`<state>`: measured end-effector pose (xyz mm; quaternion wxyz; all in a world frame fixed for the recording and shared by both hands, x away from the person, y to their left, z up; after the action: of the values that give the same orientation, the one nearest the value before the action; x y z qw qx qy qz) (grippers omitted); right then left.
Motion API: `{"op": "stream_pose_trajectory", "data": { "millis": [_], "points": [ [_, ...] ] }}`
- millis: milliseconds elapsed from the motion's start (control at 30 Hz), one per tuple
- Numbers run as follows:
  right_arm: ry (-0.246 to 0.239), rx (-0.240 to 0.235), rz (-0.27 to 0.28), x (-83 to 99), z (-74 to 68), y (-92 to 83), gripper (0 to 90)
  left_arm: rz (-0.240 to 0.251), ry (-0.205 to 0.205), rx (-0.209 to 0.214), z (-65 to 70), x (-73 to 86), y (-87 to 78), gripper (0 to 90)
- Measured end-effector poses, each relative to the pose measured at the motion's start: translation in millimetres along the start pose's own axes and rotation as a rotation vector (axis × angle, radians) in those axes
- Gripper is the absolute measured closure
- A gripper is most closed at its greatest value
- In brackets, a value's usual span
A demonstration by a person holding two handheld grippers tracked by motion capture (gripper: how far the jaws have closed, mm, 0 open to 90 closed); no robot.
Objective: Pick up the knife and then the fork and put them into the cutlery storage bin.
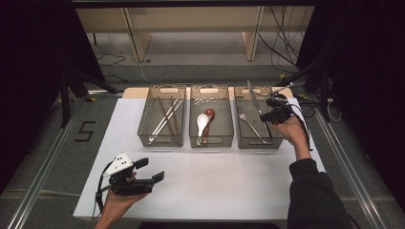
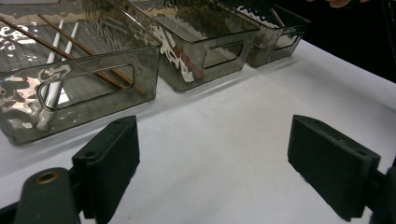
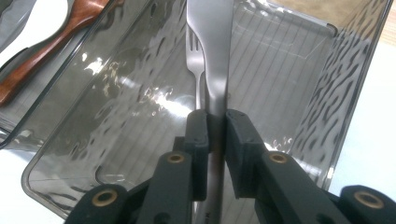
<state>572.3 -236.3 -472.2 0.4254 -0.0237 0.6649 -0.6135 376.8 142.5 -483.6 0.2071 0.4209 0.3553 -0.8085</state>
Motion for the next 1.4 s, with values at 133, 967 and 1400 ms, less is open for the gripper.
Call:
{"op": "stream_pose_trajectory", "data": {
  "millis": [133,967,1400],
  "points": [
    [-0.006,-0.01,-0.008,1.4,-2.4,2.6,80.1,0.0,0.0,0.0,0.2,-0.1,-0.2,16.4],
    [0.013,-0.08,0.098,-11.5,-17.8,-18.8,54.9,-0.007,-0.002,-0.001,-0.1,0.7,0.7,16.4],
    [0.031,-0.119,0.178,-4.6,-45.7,-32.0,36.1,-0.011,-0.001,-0.003,-0.2,1.5,0.7,16.4]
  ]
}}
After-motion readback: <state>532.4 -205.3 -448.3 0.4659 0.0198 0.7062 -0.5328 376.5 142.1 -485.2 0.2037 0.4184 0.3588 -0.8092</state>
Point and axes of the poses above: each handheld gripper's, and its own axes: y roughly forward along the jaws, x roughly out of its underside, z roughly to its right, the point moved 10 cm from there along y, roughly forward along the jaws, and after that the axes turned 12 degrees about -y, right-handed, at the moved point
